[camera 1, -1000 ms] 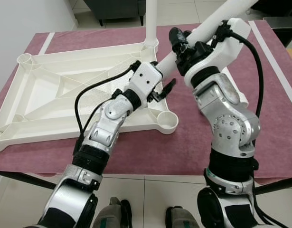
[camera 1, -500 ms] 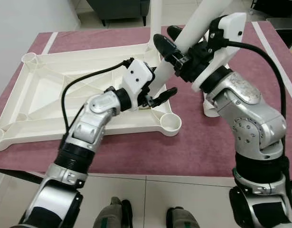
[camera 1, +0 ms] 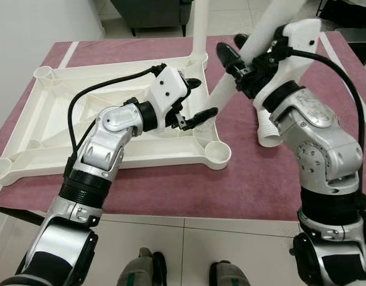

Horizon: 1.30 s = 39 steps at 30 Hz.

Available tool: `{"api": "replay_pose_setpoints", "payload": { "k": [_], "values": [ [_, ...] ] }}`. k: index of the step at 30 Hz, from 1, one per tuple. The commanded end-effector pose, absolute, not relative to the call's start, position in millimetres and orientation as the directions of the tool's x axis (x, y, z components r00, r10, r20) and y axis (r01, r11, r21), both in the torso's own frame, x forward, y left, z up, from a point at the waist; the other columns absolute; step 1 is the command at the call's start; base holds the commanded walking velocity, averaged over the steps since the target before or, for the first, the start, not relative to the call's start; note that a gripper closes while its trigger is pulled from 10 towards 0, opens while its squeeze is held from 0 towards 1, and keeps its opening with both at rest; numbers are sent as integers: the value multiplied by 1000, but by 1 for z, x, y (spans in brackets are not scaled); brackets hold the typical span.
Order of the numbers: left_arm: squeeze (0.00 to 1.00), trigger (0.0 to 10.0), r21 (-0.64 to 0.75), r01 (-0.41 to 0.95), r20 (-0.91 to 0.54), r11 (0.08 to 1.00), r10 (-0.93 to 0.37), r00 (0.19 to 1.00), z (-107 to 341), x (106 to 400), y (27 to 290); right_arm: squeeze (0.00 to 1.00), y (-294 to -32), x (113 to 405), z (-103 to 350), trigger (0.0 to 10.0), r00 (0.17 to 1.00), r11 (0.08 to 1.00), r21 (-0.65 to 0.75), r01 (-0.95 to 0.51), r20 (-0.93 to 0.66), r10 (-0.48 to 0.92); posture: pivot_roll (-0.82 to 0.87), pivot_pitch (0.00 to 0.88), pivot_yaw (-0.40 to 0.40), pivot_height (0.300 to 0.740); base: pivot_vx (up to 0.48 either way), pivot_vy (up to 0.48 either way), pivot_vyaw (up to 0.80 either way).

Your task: Building children table

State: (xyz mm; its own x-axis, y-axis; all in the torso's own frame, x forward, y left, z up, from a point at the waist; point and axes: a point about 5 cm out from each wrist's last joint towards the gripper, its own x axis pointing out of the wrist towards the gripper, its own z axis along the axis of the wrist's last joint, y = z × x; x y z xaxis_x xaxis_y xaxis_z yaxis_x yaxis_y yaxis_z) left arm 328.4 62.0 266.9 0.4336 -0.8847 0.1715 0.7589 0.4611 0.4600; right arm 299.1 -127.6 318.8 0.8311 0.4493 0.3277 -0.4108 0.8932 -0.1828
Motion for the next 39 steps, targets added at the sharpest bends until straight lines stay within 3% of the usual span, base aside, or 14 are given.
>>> {"api": "replay_pose_setpoints", "payload": {
  "k": [1, 10, 19, 21, 28, 33, 39],
  "values": [
    [0, 10000, 400, 716, 214, 571, -818, 534, 266, 334, 79, 0, -143, 312, 291, 0, 919, 931, -176, -321, 180, 351, -92, 139, 117, 740, 0, 0, 0],
    [0, 10000, 377, 697, 165, 610, -785, 597, 252, 341, 87, 0, -145, 312, 287, 0, 912, 922, -186, -340, 176, 372, -87, 137, 113, 740, 0, 0, 0],
    [0, 10000, 405, 768, 117, 497, -861, 495, 250, 333, 80, 0, -127, 290, 317, 0, 744, 794, -299, -529, 286, 603, -98, 137, 105, 740, 0, 0, 0],
    [0, 10000, 435, 803, 139, 409, -911, 389, 267, 327, 68, 0, -121, 286, 333, 0, 661, 715, -374, -591, 283, 695, -105, 132, 93, 740, 0, 0, 0],
    [0, 10000, 466, 818, 141, 337, -941, 308, 276, 322, 57, 0, -118, 286, 351, 0, 601, 679, -410, -608, 320, 732, -104, 131, 86, 740, 0, 0, 0],
    [0, 10000, 473, 816, 149, 333, -943, 298, 281, 322, 52, 0, -116, 284, 359, 0, 568, 668, -414, -618, 352, 744, -104, 130, 86, 740, 0, 0, 0],
    [0, 10000, 480, 790, 174, 382, -924, 341, 285, 329, 51, 0, -116, 279, 375, 0, 530, 704, -368, -607, 473, 704, -105, 132, 91, 740, 0, 0, 0]
  ]
}}
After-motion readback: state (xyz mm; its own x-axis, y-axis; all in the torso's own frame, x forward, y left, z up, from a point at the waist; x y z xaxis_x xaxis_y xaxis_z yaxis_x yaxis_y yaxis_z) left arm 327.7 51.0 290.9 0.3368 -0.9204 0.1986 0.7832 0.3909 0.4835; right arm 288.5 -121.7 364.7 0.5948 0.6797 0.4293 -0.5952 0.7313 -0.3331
